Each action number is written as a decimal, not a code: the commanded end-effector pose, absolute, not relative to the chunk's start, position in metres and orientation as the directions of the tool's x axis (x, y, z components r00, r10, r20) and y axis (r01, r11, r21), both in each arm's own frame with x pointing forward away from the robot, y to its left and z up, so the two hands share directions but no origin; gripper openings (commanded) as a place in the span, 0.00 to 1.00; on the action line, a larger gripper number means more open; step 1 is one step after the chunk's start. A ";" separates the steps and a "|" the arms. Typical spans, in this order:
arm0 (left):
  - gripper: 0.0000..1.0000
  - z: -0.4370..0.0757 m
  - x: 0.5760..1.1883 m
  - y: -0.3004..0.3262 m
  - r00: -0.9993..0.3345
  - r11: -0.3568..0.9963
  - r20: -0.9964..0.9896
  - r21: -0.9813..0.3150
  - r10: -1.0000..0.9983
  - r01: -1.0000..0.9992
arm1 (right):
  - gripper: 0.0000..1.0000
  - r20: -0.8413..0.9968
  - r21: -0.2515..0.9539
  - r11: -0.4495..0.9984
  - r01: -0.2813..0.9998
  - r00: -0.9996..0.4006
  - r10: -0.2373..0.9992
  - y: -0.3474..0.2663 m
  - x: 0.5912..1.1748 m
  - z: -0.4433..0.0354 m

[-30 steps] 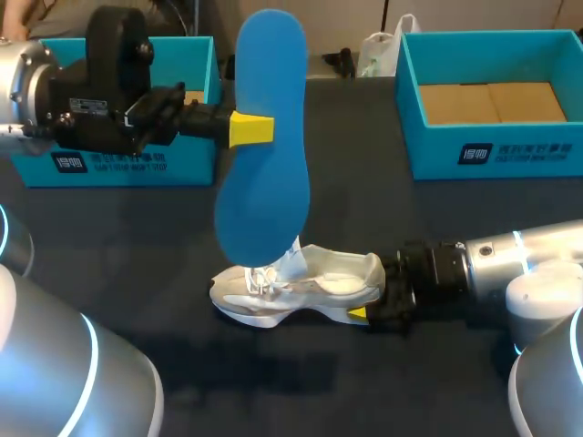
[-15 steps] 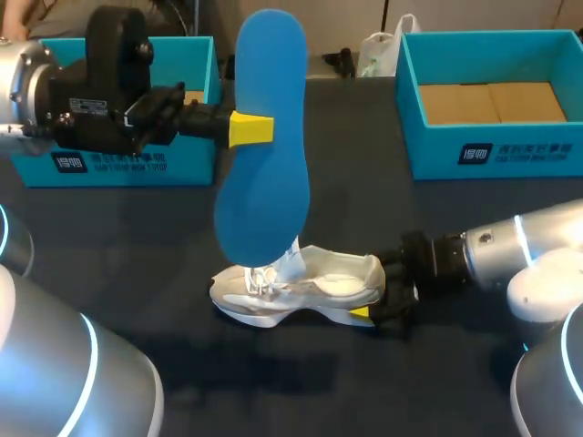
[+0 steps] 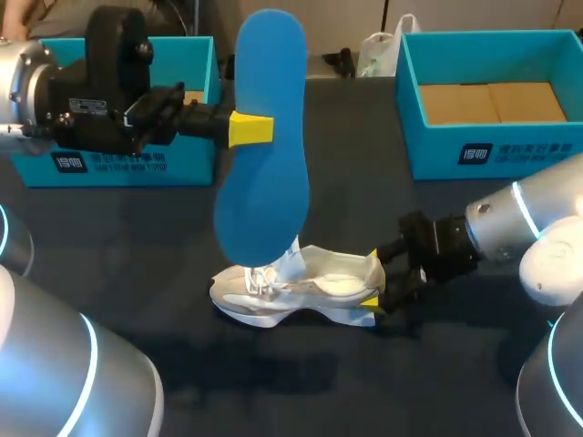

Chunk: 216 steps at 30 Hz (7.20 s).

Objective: Take the shoe out of the shoebox, open the shoe tongue, remove and reinsert the insole, then place the shoe into the shoebox

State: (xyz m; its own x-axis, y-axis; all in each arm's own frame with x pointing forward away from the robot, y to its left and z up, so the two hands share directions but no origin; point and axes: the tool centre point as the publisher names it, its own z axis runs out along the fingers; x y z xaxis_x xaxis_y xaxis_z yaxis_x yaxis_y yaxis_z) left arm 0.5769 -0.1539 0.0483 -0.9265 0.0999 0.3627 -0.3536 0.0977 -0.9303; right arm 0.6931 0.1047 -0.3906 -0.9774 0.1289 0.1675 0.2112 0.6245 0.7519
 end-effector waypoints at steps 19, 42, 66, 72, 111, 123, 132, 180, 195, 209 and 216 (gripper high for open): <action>0.00 0.048 0.577 -0.154 -0.926 0.100 0.363 -0.930 0.100 -0.354 | 1.00 0.162 0.293 0.929 0.226 -0.969 0.185 0.097 0.687 -0.350; 0.00 0.048 0.577 -0.154 -0.926 0.100 0.363 -0.930 0.100 -0.354 | 1.00 0.137 0.093 0.971 0.221 -0.969 0.208 0.106 0.696 -0.335; 0.00 0.048 0.577 -0.154 -0.926 0.100 0.363 -0.930 0.100 -0.354 | 1.00 0.100 0.083 0.974 0.210 -0.974 0.202 0.118 0.698 -0.326; 0.00 0.048 0.577 -0.154 -0.926 0.100 0.363 -0.930 0.100 -0.354 | 1.00 0.089 0.074 0.982 0.175 -0.982 0.168 0.125 0.711 -0.323; 0.00 0.048 0.577 -0.154 -0.926 0.100 0.363 -0.930 0.100 -0.354 | 0.44 0.070 0.091 0.986 0.138 -0.989 0.131 0.155 0.750 -0.397; 0.00 0.048 0.577 -0.154 -0.926 0.100 0.363 -0.930 0.100 -0.354 | 0.00 0.071 0.072 0.988 0.135 -0.989 0.130 0.153 0.748 -0.392; 0.00 0.048 0.577 -0.154 -0.926 0.100 0.363 -0.930 0.100 -0.354 | 0.00 0.083 0.083 0.985 0.151 -0.986 0.144 0.151 0.742 -0.383; 0.00 0.048 0.577 -0.154 -0.926 0.100 0.363 -0.930 0.100 -0.354 | 0.00 0.089 0.201 0.346 0.916 -0.369 0.925 0.151 0.699 -0.302; 0.00 0.048 0.577 -0.154 -0.926 0.100 0.363 -0.930 0.100 -0.354 | 0.00 0.177 0.150 0.046 0.988 -0.072 0.982 0.161 0.693 -0.335; 0.00 0.048 0.577 -0.154 -0.926 0.100 0.363 -0.930 0.100 -0.354 | 0.00 0.214 0.107 0.009 0.994 -0.032 0.976 0.161 0.691 -0.359; 0.00 0.048 0.577 -0.154 -0.926 0.100 0.363 -0.930 0.100 -0.354 | 0.00 0.246 0.087 0.012 0.996 -0.034 0.969 0.164 0.692 -0.372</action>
